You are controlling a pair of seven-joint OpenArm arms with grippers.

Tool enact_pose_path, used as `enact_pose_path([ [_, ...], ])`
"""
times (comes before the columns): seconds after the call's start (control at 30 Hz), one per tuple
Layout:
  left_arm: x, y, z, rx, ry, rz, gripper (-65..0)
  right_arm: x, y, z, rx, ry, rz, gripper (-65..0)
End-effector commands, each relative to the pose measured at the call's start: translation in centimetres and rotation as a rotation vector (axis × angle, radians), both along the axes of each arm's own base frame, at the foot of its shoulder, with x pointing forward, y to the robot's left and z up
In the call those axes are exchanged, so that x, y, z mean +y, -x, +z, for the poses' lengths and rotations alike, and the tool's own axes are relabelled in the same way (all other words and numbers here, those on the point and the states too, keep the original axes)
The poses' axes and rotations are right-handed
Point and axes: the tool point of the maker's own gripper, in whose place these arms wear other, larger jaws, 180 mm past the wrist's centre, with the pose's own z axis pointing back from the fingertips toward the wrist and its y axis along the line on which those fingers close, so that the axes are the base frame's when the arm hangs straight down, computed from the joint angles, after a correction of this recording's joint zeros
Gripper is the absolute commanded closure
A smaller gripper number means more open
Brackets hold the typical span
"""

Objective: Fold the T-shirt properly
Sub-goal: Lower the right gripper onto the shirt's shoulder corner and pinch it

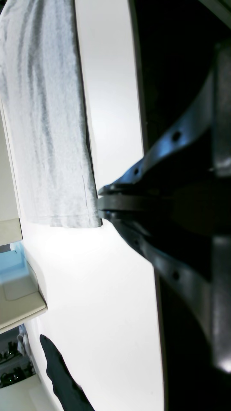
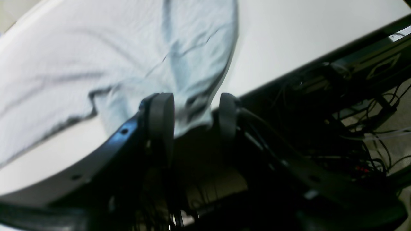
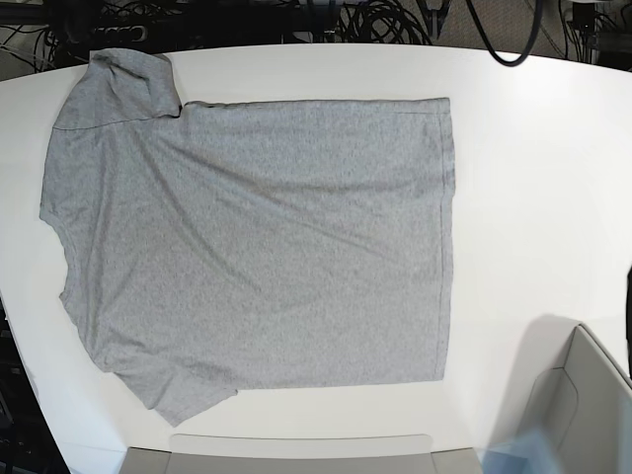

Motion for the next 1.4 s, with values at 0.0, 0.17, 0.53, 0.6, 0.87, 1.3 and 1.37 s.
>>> enact_pose_path([
  [0.0,0.0,0.7,0.6,-0.015,-0.006,-0.001,-0.4,-0.4,-0.3,0.4,-0.015,0.005,-0.006,-23.8],
  [0.17,-0.1,0.7,0.6,-0.015,-0.002,-0.003,-0.4,-1.2,-2.8,-1.3,0.051,-0.045,0.0,-23.8],
  [0.53,0.0,0.7,0.6,-0.015,-0.006,-0.001,-0.4,-1.8,-5.5,-4.5,0.141,-0.115,-0.021,-23.7],
  [0.6,0.0,0.7,0.6,-0.015,-0.008,-0.001,-0.4,-2.3,-4.8,-5.4,0.164,-0.135,-0.066,-23.7],
  [0.87,0.1,0.6,0.7,-0.017,-0.009,-0.002,-0.4,-3.0,-4.5,-6.1,0.183,-0.123,-0.074,-23.7],
  [1.3,0.1,0.7,1.3,-0.029,-0.011,-0.004,-0.4,-0.2,-5.2,-4.5,0.144,-0.19,-0.037,-23.7],
  [1.37,0.1,0.8,1.3,-0.028,-0.011,-0.004,-0.4,-0.3,-5.2,-4.5,0.145,-0.188,-0.038,-23.7],
])
